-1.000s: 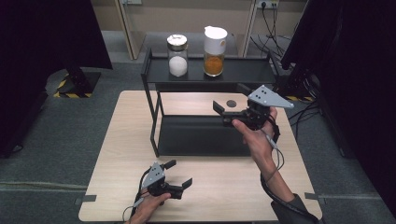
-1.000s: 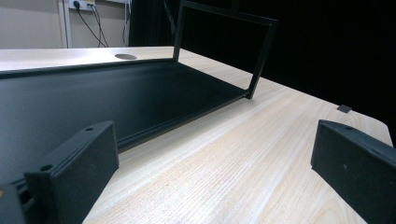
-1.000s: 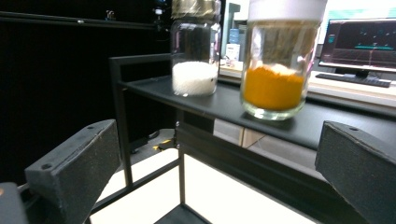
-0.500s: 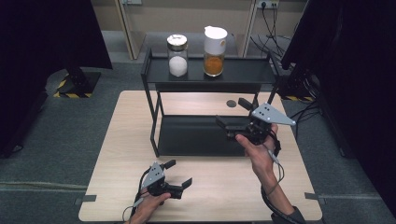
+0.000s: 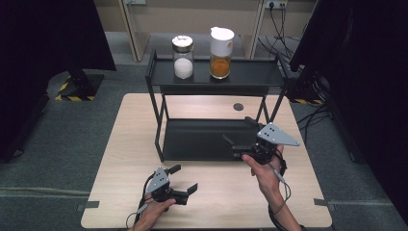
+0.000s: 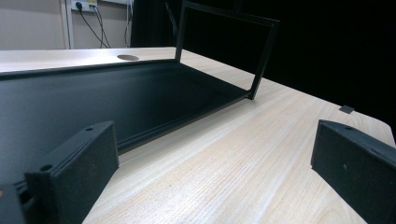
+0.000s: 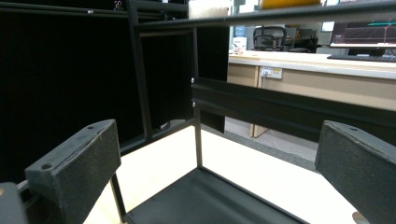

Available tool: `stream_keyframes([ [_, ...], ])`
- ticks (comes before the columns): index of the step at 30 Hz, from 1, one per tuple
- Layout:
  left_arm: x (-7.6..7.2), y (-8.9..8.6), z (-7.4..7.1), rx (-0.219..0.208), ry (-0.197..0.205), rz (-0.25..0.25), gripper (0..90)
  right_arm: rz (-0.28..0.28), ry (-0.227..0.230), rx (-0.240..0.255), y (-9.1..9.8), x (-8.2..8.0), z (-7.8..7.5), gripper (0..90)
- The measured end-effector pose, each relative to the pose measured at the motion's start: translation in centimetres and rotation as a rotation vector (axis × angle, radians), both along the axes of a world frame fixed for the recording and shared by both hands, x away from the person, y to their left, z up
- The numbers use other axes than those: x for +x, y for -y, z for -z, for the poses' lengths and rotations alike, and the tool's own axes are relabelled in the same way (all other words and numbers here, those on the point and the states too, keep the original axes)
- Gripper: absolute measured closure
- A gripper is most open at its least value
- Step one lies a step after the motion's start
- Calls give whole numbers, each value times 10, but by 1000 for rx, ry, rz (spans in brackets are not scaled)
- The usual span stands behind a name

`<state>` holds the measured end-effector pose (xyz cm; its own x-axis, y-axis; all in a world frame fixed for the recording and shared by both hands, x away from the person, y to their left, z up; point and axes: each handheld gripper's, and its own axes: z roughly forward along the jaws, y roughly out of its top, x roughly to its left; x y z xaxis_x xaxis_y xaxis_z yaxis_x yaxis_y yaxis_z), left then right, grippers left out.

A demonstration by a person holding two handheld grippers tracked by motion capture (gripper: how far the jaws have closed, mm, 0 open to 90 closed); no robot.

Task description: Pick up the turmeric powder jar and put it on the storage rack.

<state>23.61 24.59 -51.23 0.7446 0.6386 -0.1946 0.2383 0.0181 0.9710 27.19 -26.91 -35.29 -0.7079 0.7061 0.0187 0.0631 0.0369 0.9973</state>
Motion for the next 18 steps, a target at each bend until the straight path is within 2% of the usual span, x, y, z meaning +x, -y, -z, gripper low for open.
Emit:
stream_keyframes([
  [10, 0, 0, 0, -1, 1, -4, 2, -3, -9, -21, 0, -9, 22, 4],
  [18, 0, -1, 0, -2, 1, -8, 2, -10, -35, -18, 3, -14, 42, 5],
])
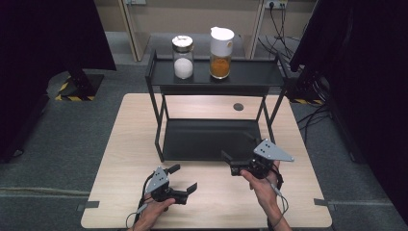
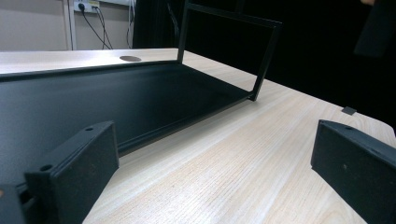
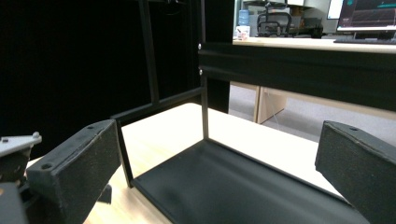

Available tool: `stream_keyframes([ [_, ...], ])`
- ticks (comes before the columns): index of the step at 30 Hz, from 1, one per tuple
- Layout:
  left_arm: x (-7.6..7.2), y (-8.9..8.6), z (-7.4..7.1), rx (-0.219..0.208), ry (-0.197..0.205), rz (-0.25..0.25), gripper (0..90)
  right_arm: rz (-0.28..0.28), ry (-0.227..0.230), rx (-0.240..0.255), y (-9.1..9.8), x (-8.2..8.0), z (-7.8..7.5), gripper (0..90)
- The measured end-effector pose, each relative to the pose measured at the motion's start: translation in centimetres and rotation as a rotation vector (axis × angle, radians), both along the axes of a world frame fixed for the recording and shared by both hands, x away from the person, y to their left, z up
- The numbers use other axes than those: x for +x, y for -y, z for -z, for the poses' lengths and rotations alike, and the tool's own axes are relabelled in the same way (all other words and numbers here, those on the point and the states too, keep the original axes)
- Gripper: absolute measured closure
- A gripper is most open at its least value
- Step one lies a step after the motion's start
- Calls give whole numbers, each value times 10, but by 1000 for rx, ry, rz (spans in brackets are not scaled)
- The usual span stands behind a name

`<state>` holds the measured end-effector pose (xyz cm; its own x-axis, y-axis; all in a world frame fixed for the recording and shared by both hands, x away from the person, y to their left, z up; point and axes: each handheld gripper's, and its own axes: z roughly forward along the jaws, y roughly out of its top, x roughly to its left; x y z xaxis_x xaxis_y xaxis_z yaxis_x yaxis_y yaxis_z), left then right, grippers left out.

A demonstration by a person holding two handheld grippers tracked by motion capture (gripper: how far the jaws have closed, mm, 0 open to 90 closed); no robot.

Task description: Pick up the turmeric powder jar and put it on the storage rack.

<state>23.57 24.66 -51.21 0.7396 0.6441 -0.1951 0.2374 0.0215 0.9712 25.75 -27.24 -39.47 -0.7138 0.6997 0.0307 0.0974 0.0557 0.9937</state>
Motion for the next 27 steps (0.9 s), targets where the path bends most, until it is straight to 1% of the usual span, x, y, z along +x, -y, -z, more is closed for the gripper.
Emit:
stream_keyframes([
  [2, 0, 0, 0, 1, 2, 1, 2, -3, -12, 2, 1, -1, 7, 5],
  [8, 0, 0, 0, -1, 1, -3, 2, -15, -49, -2, 3, -3, 23, 5],
  [12, 0, -1, -1, -1, 4, -5, 2, -13, -60, -9, 4, -6, 31, 5],
  [17, 0, -1, -1, -1, 4, -6, 2, -12, -74, 0, 5, -9, 41, 5],
  [23, -1, -1, -1, -1, 4, -11, 2, -11, -93, 1, 5, -13, 50, 4],
  [27, -1, -1, -1, -2, 3, -13, 2, -15, -94, -4, 4, -16, 56, 5],
])
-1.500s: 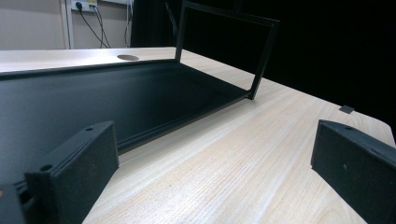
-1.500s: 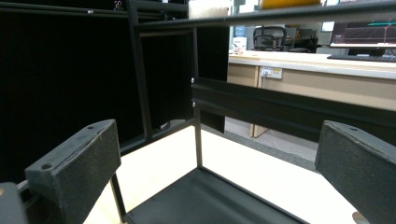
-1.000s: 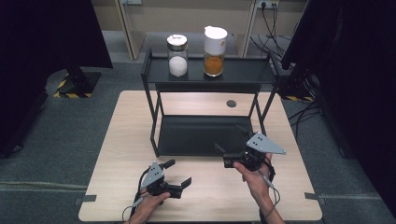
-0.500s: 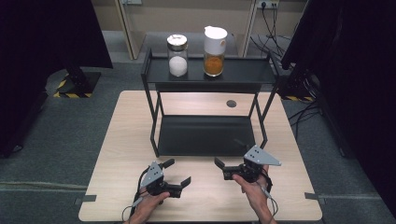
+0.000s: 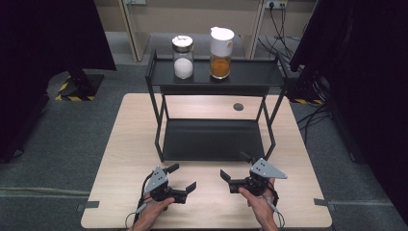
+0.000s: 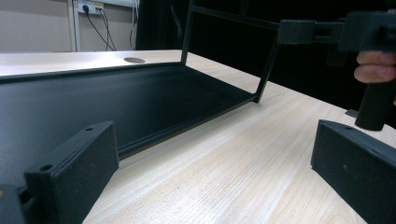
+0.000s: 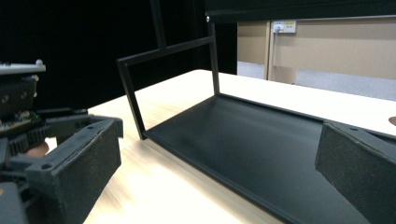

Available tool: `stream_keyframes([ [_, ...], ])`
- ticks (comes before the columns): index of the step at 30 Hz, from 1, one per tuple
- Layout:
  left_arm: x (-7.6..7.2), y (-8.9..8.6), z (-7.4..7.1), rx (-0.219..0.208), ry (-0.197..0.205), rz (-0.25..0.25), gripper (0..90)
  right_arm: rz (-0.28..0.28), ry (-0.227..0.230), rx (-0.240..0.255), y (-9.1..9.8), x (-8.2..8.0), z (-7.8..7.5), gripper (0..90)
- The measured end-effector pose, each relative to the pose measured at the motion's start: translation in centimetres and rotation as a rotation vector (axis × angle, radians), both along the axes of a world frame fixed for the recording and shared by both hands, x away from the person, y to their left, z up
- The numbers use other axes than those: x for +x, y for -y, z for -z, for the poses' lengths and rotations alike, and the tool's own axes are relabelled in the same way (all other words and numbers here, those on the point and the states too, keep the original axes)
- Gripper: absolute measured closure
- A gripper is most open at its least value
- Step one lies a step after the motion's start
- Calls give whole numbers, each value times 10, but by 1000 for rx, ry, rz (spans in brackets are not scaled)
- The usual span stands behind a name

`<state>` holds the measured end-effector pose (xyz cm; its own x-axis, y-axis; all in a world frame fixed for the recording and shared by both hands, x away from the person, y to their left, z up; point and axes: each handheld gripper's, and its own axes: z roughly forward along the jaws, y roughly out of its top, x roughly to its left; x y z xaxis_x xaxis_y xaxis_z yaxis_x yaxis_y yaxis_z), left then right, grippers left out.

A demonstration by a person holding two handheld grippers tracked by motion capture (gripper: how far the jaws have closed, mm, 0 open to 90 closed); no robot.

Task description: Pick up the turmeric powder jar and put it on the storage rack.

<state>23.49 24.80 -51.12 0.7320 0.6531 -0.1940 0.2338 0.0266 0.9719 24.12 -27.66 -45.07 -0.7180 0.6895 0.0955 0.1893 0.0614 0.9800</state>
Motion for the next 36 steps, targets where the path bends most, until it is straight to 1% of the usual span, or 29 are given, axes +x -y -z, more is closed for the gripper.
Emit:
stream_keyframes([
  [2, 0, 0, 0, 0, -1, 0, 2, -2, -7, -1, 0, -1, 3, 5],
  [17, 1, -1, 0, -6, 0, -9, 2, -6, -18, -4, -1, -6, 23, 5],
  [32, 1, -3, 1, -10, -4, -14, 2, -18, -27, -12, -1, -4, 30, 5],
  [34, 2, -3, 1, -11, -6, -16, 2, -22, -38, -6, -1, -3, 31, 5],
  [36, 2, -3, 1, -11, -5, -17, 2, -24, -35, -2, 0, -3, 32, 5],
])
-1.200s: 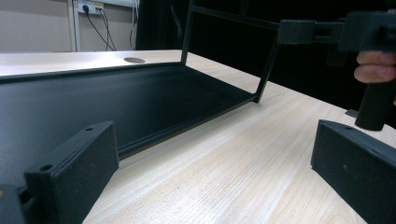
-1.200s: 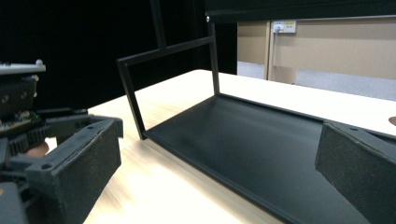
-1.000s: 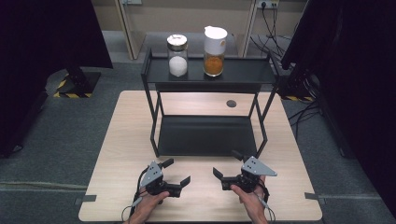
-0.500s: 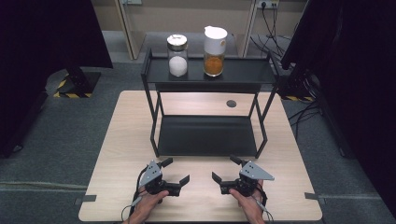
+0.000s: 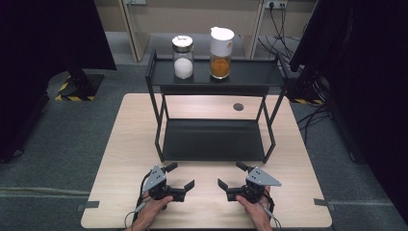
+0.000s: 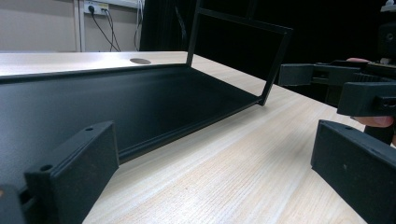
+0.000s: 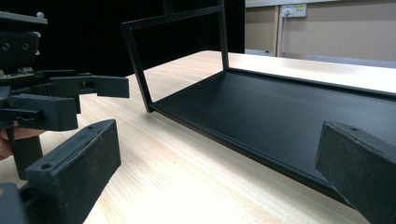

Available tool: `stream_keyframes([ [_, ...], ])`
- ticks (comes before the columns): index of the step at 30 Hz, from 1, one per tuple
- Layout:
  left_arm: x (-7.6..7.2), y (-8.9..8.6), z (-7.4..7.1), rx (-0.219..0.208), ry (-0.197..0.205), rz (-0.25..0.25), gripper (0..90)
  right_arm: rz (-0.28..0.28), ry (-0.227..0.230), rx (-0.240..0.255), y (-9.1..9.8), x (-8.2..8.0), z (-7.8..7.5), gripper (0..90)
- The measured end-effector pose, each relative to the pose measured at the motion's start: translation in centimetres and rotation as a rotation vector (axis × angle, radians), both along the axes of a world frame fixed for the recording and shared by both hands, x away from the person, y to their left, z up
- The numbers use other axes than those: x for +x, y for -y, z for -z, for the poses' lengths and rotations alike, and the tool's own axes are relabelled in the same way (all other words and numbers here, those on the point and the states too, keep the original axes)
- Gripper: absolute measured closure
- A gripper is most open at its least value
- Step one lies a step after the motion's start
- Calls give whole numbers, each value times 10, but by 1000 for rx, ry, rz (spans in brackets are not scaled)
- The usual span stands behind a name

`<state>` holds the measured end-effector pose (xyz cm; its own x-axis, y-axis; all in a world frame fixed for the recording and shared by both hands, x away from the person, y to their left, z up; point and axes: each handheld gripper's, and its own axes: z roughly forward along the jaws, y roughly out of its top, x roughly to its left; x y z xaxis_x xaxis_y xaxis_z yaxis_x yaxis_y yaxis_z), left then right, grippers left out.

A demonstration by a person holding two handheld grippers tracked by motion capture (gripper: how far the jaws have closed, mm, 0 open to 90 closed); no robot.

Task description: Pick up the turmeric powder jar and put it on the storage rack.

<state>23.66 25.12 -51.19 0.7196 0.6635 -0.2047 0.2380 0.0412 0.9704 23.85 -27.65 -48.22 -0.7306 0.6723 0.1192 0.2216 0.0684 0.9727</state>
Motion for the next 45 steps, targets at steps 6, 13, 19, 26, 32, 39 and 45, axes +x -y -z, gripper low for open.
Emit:
stream_keyframes([
  [6, 0, -1, 0, -7, -5, -3, 2, 5, -1, 2, 1, -1, 0, 5],
  [13, -1, -2, 0, -5, 4, -2, 2, 16, -6, 6, 2, 0, 1, 5],
  [19, -2, -2, 0, -5, 0, 2, 2, 19, -10, 9, 2, 0, 1, 5],
  [26, -2, -2, 0, -7, -3, 1, 2, 23, -19, 16, 3, 0, 3, 5],
  [32, -2, -2, 1, -7, -4, 2, 2, 23, -23, 16, 3, 1, 3, 5],
  [39, -2, -2, 1, -9, -8, 0, 2, 23, -24, 16, 3, 1, 3, 5],
  [45, -2, -2, 1, -10, -8, -1, 2, 26, -23, 17, 4, 1, 3, 5],
])
